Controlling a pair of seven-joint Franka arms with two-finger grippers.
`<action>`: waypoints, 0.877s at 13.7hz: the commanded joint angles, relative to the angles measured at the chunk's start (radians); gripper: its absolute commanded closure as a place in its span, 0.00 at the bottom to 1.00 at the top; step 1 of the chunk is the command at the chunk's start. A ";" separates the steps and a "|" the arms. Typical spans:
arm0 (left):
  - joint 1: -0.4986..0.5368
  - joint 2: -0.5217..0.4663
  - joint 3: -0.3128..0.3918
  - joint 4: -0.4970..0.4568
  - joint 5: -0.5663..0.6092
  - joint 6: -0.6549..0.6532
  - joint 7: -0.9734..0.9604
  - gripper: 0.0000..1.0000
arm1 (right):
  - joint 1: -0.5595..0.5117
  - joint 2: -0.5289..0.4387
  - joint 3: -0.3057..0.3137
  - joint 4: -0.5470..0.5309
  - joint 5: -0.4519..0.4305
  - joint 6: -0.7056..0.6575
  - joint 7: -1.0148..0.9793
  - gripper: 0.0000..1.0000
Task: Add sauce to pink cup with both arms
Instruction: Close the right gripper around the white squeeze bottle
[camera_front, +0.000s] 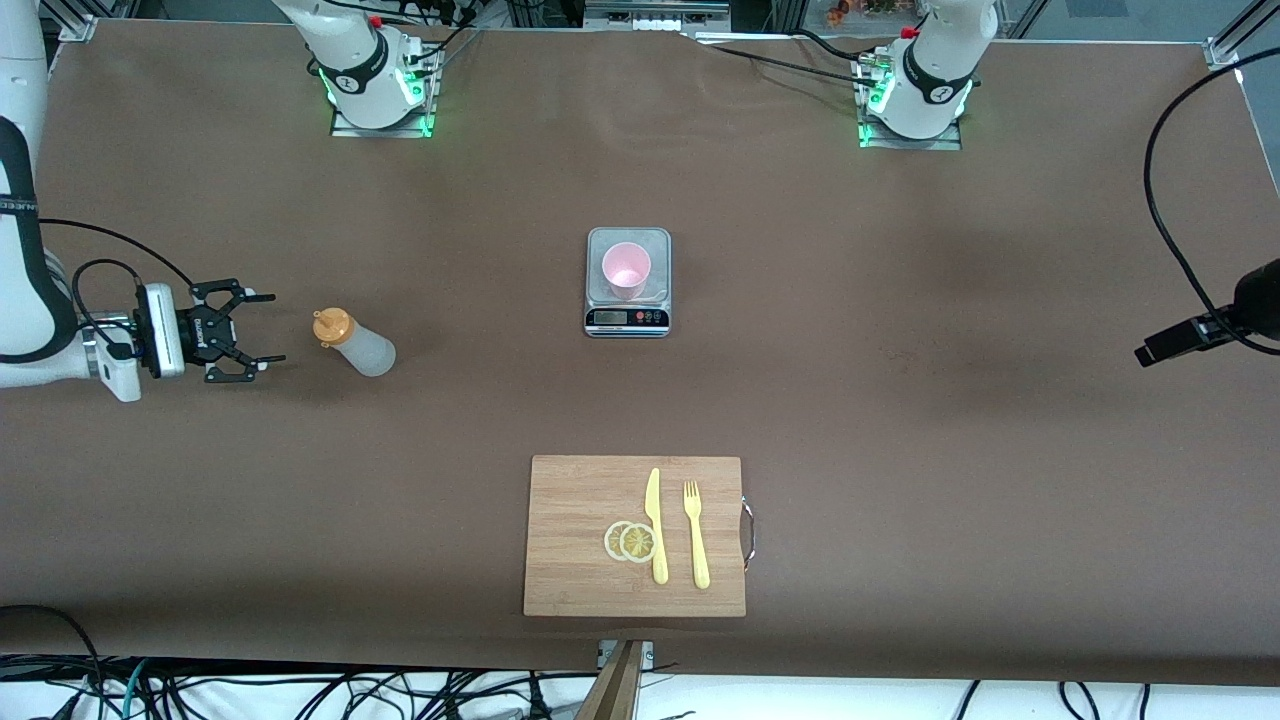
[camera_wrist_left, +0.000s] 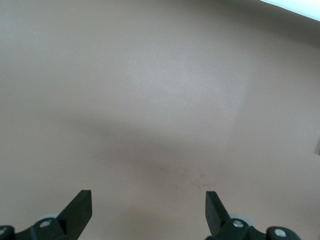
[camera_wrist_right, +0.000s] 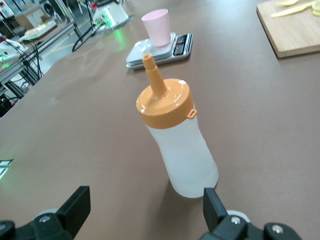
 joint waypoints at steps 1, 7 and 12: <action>-0.253 -0.164 0.245 -0.139 -0.023 -0.011 0.027 0.00 | -0.013 0.001 0.005 -0.061 0.066 0.019 -0.071 0.00; -0.261 -0.174 0.249 -0.131 -0.046 -0.039 0.021 0.00 | -0.010 0.044 0.008 -0.081 0.157 0.022 -0.145 0.00; -0.272 -0.166 0.247 -0.106 -0.058 -0.071 0.002 0.00 | -0.001 0.058 0.015 -0.103 0.215 0.023 -0.183 0.00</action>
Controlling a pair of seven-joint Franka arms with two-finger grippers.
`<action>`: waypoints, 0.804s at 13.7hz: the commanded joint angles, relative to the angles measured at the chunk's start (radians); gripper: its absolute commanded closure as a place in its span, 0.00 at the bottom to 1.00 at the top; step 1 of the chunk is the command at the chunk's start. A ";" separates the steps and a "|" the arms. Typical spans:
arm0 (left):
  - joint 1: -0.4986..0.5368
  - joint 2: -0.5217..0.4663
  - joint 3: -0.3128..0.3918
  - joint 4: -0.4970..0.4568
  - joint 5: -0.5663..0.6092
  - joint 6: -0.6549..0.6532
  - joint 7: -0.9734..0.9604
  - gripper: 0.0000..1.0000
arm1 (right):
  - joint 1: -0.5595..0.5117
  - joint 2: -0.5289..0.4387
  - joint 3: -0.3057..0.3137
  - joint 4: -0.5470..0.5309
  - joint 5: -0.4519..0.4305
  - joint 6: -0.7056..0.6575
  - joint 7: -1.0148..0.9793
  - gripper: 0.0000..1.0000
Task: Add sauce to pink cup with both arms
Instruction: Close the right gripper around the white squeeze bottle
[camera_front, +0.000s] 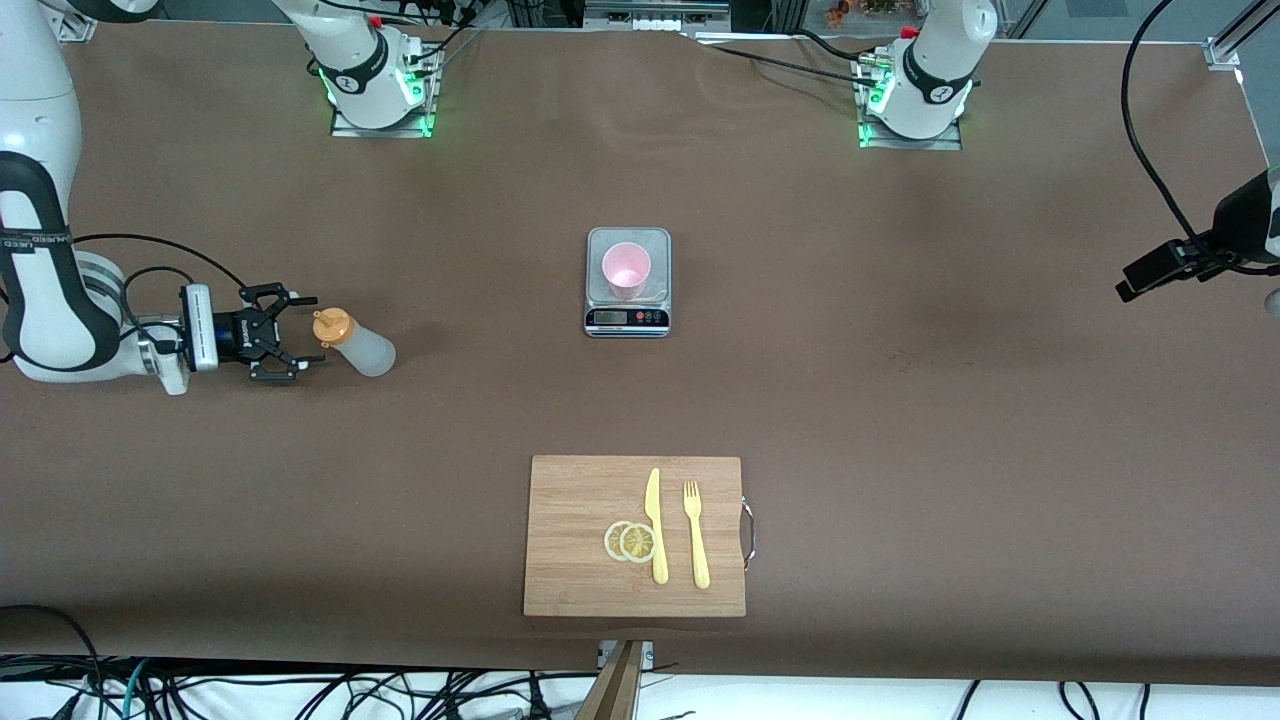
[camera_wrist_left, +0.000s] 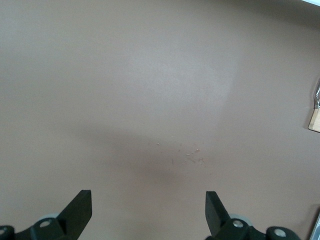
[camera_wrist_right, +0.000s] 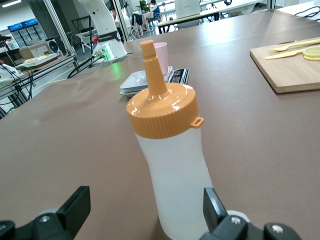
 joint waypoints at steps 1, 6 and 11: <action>-0.018 -0.006 0.009 0.017 -0.029 -0.041 0.002 0.00 | 0.009 -0.002 0.010 -0.022 0.060 0.011 -0.033 0.00; -0.020 -0.006 -0.035 0.034 -0.027 -0.042 -0.063 0.00 | 0.047 0.007 0.010 -0.024 0.114 0.028 -0.035 0.00; -0.021 0.011 -0.032 0.053 -0.015 -0.081 -0.064 0.00 | 0.067 0.021 0.010 -0.042 0.137 0.048 -0.058 0.00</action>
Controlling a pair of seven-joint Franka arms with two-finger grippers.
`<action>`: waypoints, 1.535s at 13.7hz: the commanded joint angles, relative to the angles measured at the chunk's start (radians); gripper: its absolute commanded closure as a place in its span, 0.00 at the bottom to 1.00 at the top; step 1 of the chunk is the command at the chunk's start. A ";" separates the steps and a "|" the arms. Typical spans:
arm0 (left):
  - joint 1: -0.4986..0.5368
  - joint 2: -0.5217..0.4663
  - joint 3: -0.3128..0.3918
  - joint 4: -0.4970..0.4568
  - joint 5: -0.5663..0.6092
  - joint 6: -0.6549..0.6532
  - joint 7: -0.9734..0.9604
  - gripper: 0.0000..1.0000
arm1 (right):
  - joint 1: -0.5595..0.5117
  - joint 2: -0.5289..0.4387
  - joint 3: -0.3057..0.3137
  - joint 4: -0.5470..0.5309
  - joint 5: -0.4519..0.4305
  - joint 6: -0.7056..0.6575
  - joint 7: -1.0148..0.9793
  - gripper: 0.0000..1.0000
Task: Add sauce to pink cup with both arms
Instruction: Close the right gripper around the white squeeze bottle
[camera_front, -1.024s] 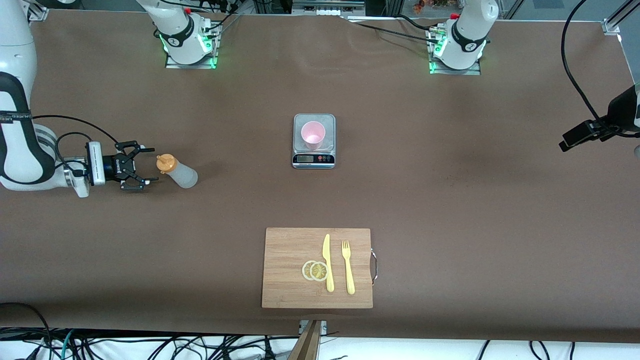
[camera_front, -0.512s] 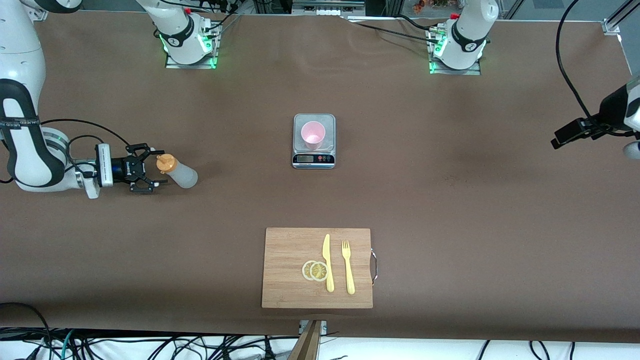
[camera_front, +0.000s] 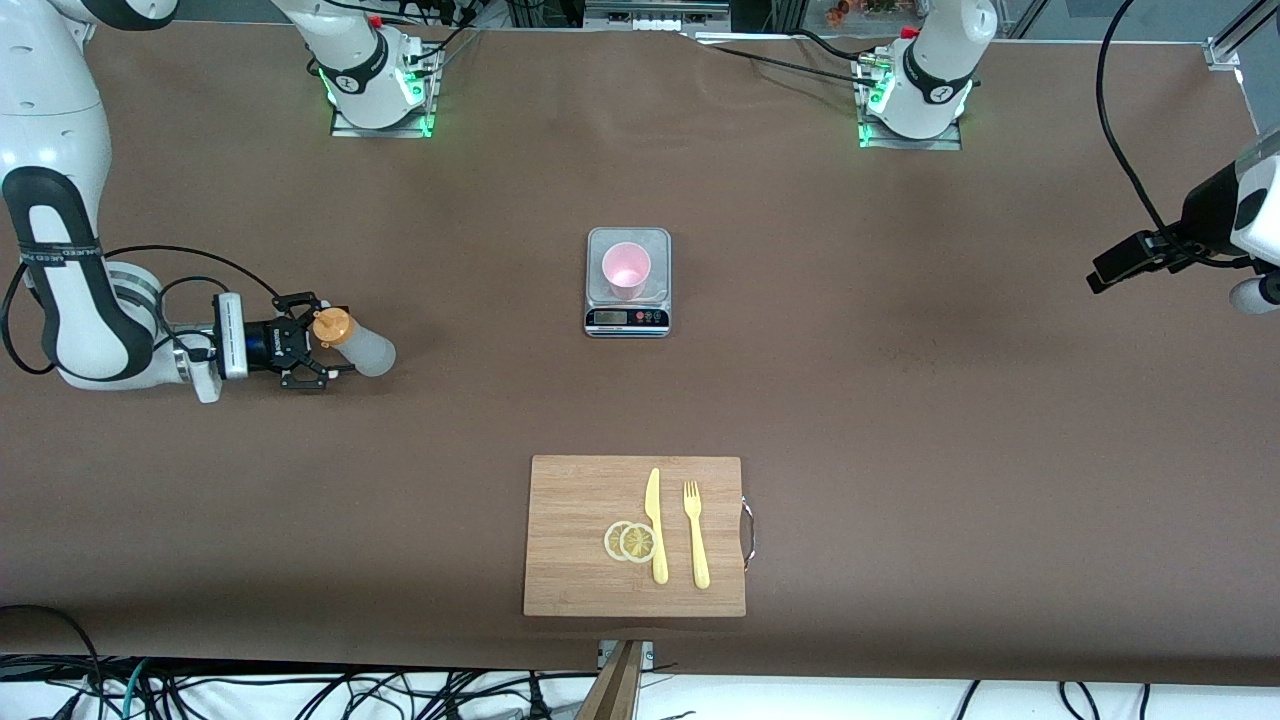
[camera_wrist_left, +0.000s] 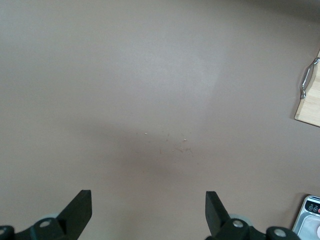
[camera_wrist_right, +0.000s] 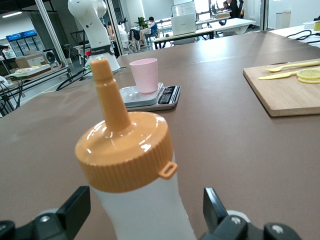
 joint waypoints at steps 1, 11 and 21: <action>-0.005 0.016 0.003 0.027 -0.006 -0.028 -0.006 0.00 | 0.003 0.002 0.001 -0.031 0.035 0.020 -0.032 0.00; -0.002 0.018 -0.038 0.008 0.031 -0.037 0.000 0.00 | 0.078 -0.004 0.001 -0.007 0.045 0.022 -0.036 1.00; 0.012 0.015 -0.037 0.008 0.041 -0.045 0.057 0.00 | 0.330 -0.268 -0.002 0.053 -0.199 0.207 0.414 1.00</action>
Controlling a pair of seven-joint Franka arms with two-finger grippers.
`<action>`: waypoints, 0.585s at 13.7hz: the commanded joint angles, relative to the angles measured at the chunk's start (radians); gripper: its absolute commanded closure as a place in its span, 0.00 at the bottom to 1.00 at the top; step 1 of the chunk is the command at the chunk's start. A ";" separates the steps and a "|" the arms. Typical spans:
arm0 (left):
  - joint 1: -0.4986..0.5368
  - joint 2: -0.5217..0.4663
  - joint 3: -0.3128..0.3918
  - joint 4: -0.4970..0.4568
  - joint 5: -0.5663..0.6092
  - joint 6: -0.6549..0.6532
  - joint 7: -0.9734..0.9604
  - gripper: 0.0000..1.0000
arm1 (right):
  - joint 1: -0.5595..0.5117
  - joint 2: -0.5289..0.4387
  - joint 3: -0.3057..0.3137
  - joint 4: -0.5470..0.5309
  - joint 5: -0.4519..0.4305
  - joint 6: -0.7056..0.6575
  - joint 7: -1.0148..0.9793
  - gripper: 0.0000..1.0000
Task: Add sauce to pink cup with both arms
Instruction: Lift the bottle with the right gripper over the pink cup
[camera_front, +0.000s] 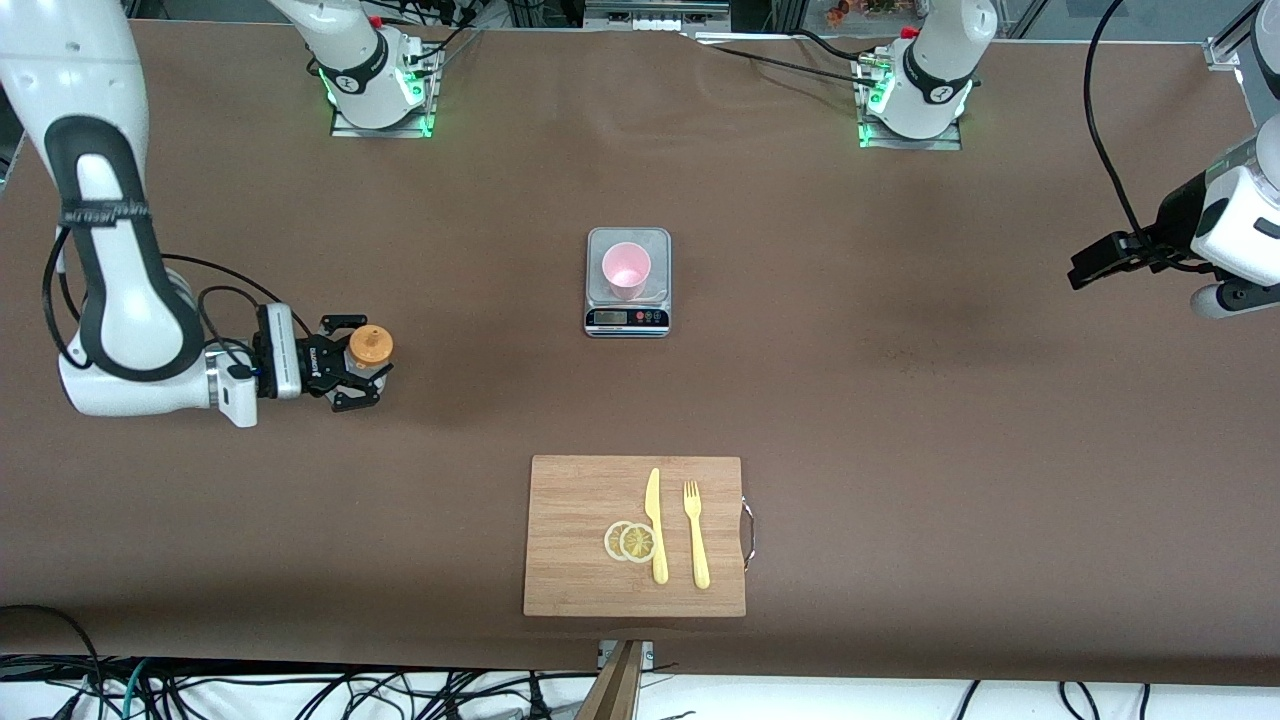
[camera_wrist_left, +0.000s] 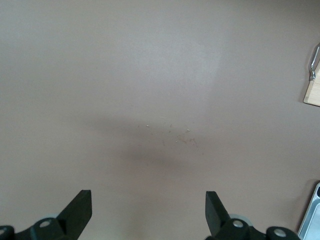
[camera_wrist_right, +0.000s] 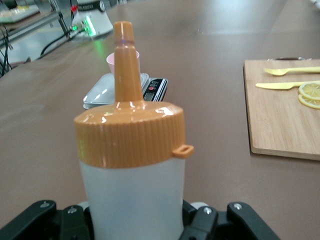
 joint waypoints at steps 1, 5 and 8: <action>0.008 -0.002 -0.005 0.008 0.019 -0.018 0.028 0.00 | 0.101 -0.097 -0.006 -0.030 -0.125 0.061 0.175 1.00; 0.008 -0.002 -0.005 0.008 0.018 -0.021 0.029 0.00 | 0.224 -0.131 -0.006 -0.032 -0.257 0.116 0.370 1.00; 0.008 -0.002 -0.004 0.008 0.009 -0.023 0.029 0.00 | 0.326 -0.143 -0.006 -0.030 -0.358 0.156 0.530 1.00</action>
